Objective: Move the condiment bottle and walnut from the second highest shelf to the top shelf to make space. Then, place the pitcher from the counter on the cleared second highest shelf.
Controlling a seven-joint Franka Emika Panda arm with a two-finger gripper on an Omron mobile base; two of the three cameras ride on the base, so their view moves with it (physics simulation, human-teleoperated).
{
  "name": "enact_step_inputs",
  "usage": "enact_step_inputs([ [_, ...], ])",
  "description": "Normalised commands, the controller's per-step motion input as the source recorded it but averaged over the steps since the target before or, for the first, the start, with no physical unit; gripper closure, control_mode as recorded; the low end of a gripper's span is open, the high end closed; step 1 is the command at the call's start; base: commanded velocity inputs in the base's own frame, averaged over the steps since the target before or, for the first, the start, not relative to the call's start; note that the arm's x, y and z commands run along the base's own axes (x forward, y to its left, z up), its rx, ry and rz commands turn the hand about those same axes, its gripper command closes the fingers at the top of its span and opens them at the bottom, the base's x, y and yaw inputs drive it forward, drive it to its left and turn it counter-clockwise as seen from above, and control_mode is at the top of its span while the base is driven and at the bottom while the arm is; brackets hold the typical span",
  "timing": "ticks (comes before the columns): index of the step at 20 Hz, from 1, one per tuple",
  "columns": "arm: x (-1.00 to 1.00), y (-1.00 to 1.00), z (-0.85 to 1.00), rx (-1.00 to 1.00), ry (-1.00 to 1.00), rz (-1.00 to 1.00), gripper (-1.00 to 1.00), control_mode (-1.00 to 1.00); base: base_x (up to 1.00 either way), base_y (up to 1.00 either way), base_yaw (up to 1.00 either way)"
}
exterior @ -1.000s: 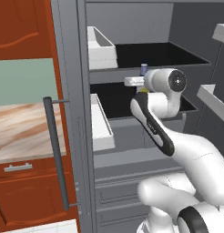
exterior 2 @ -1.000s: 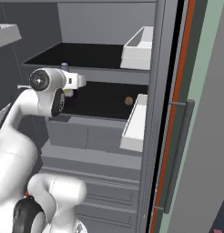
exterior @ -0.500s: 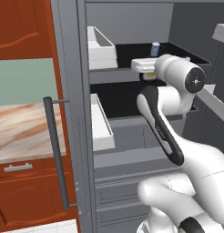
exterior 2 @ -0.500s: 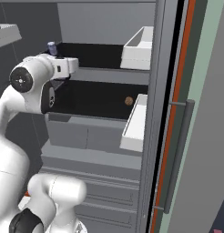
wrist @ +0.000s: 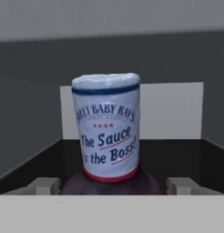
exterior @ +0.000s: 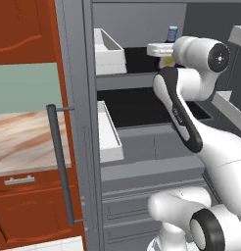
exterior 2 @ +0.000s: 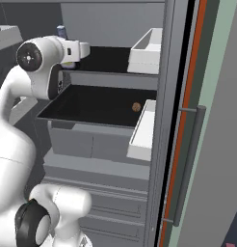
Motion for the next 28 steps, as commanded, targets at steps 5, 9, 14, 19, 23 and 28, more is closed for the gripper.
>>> enact_step_inputs([
  [5, 0.41, 0.00, -0.13, 0.00, 0.00, 0.00, 1.00, -1.00, 0.00, 0.00, 0.00],
  [9, 0.50, 0.00, -0.36, 0.00, -0.02, 0.00, 1.00, -1.00, 0.00, 0.00, 0.00],
  [14, 0.57, 0.00, -0.29, 0.00, -0.05, 0.00, 1.00, -1.00, 0.00, 0.00, 0.00],
  [19, 0.73, 0.00, -0.05, 0.00, -0.02, 0.00, 1.00, -1.00, 0.00, 0.00, 0.00],
  [23, 0.73, 0.00, -0.02, 0.00, -0.01, 0.00, 1.00, -1.00, 0.00, 0.00, 0.00],
  [28, 0.61, 0.00, -0.12, 0.00, 0.00, 0.00, 1.00, -1.00, 0.00, 0.00, 0.00],
])
